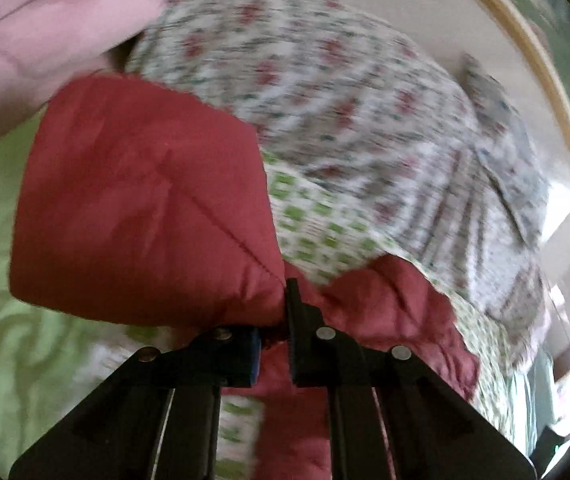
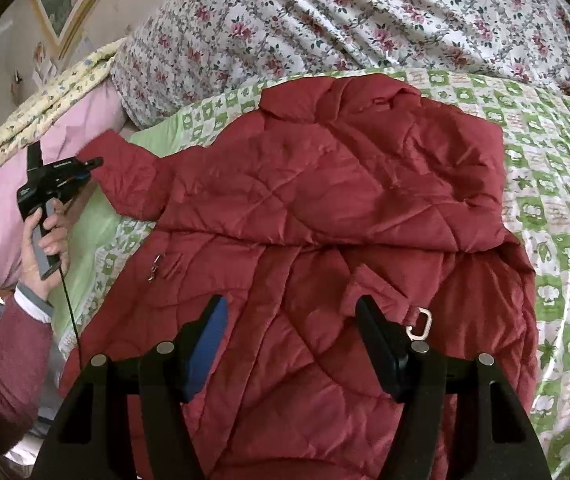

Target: Fold large clothes

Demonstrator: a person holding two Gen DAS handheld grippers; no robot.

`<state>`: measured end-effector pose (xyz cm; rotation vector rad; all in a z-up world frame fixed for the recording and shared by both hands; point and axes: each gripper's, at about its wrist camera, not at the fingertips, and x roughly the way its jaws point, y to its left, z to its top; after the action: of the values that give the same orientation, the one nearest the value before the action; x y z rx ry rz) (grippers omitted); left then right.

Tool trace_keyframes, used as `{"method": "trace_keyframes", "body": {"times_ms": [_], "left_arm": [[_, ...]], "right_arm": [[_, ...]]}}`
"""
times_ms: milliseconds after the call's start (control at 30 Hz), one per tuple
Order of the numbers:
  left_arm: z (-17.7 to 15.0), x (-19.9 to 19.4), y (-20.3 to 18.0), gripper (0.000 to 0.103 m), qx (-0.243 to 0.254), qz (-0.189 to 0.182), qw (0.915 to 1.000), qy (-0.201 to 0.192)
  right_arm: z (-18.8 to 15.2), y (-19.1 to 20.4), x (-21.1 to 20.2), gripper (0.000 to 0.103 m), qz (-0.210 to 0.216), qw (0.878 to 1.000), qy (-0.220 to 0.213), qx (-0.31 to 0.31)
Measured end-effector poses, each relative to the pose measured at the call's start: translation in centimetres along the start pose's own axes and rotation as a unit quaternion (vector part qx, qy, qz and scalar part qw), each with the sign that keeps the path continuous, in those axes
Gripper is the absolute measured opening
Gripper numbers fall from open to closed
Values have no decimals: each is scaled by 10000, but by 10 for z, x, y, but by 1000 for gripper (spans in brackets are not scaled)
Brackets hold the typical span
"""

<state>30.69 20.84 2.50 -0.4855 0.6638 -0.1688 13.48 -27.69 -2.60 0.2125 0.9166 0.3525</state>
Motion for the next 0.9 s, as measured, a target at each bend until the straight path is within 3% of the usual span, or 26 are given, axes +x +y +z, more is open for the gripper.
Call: {"method": "trace_keyframes", "body": {"times_ms": [200,400,633,900], "left_arm": [[-27,6,-57,8,466,-495,9974,250],[-53,16,-101,8,850,-755,9924,481],[-89,35,-161,8,1464,-1045,9801,846],[-128,71,-211,8,1800,-1180,9685,1255]], "right_arm": [[-2,-15,-8,68,16,9997,-87,241],[-2,-25,-15,68,-5,9993,-160,342],[-2,-41,-20,68,17,9978,-291,601],[0,-67,-22,68,167,9936,-424,1038]]}}
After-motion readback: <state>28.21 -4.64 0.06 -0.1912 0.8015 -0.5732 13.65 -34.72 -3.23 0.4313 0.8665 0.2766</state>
